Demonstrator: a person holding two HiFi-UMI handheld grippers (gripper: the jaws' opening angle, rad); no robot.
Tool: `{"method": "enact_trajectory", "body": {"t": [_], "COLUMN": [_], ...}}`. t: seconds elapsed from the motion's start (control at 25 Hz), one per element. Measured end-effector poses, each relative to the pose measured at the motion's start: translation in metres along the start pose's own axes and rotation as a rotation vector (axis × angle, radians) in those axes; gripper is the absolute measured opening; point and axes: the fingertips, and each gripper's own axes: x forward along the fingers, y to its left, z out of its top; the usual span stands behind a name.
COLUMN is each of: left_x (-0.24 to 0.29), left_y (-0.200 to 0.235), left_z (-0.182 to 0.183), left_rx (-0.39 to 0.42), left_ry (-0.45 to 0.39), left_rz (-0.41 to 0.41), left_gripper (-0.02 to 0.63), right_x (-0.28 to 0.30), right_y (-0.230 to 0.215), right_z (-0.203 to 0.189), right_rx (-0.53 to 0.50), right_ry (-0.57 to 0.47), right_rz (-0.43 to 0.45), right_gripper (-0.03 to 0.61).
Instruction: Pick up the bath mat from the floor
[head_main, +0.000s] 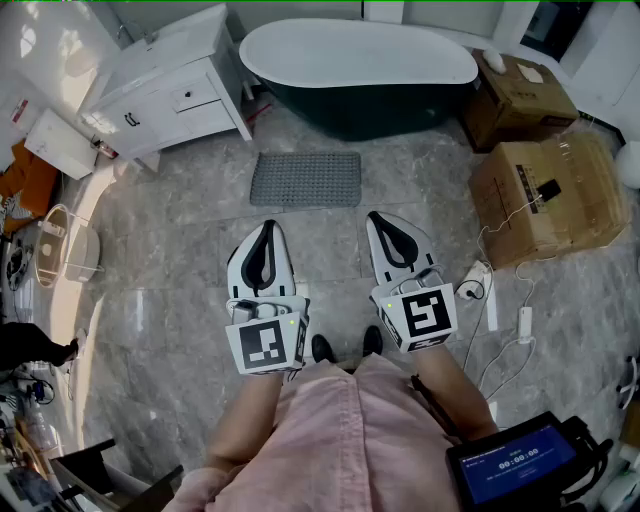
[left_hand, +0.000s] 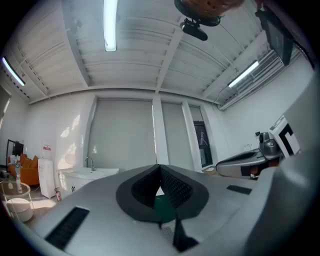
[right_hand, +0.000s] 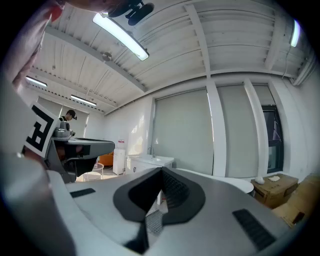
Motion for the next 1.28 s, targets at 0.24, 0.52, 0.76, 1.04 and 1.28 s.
{"method": "enact_trajectory", "body": {"t": [0.24,0.52,0.76,1.04,1.28], "left_x": [0.001,0.001,0.003,0.009,0.007], "left_y": [-0.012,-0.025,-0.051,-0.058,-0.036], "left_z": [0.002,0.000,-0.003,0.000,-0.004], "left_rx": [0.004,0.007,0.021,0.036,0.039], "left_ry": [0.003,0.016,0.031,0.037,0.053], "left_rz": [0.001,0.012,0.033,0.068,0.101], "left_gripper": [0.025,0.025,0.025,0.025,0.025], "right_x": [-0.007,-0.016,-0.030,-0.028,-0.012], "right_y": [-0.010,-0.023,-0.046,-0.076,-0.071], "right_z": [-0.002,-0.001,-0.010,-0.010,-0.010], "right_rx": [0.014,0.024,0.026,0.039,0.053], "right_ry": [0.001,-0.010,-0.008,-0.024,-0.014], "right_rz": [-0.008,-0.004,0.011,-0.013,0.007], "right_gripper": [0.017,0.017,0.017,0.018,0.018]}}
